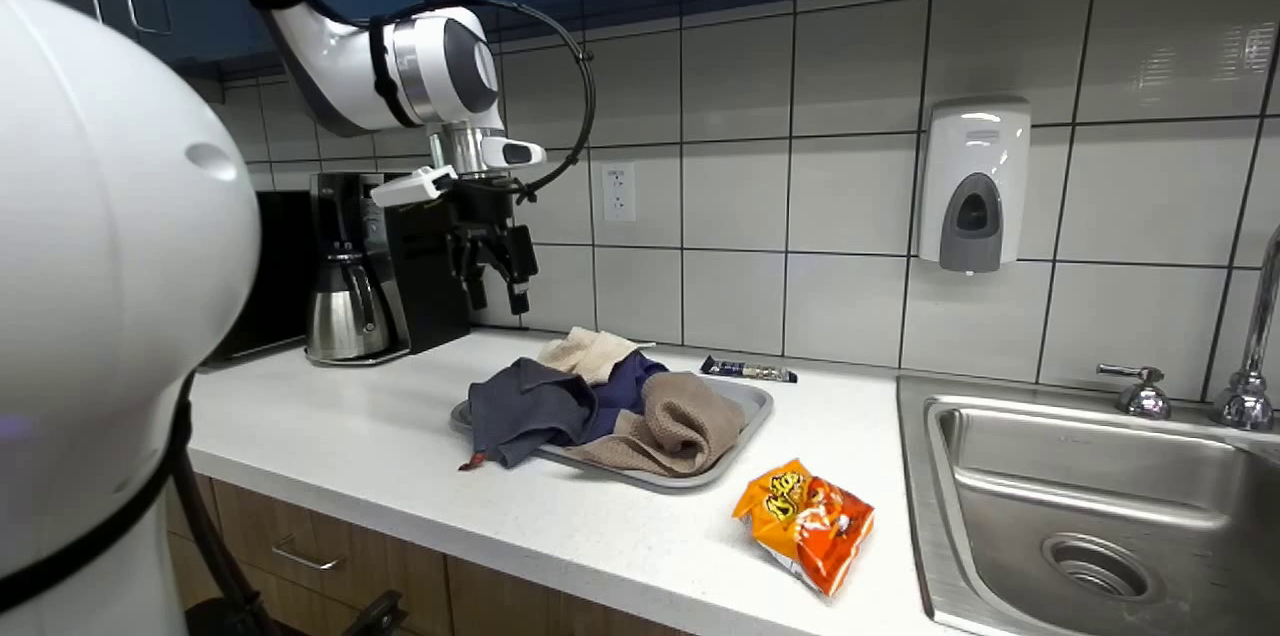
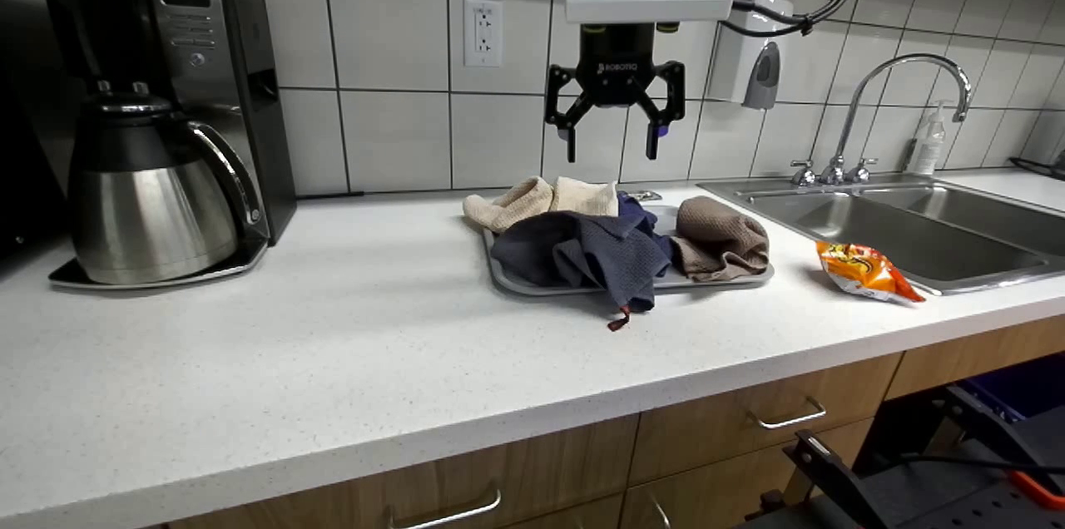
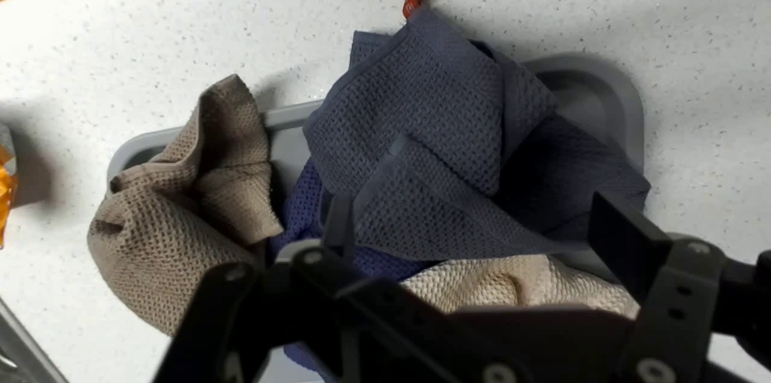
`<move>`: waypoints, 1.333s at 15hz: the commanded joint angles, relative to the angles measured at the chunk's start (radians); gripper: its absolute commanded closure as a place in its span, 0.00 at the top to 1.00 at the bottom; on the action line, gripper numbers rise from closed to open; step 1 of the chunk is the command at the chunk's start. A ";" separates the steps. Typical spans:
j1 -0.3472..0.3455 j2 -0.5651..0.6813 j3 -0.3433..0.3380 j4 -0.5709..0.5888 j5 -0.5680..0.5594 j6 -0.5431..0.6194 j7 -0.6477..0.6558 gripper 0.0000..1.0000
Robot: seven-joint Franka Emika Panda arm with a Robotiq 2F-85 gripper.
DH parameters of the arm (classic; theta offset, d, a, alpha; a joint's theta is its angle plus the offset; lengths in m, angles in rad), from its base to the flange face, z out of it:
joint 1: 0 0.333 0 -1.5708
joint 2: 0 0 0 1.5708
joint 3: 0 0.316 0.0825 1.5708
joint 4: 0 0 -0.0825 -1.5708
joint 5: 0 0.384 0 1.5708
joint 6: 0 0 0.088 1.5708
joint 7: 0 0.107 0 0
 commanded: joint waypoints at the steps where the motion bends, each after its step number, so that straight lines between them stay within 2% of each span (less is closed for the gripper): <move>1: 0.040 0.062 -0.022 0.035 -0.033 0.006 0.108 1.00; 11: 0.096 0.170 -0.092 0.043 -0.077 0.068 0.237 1.00; 20: 0.131 0.291 -0.161 0.075 -0.100 0.131 0.253 1.00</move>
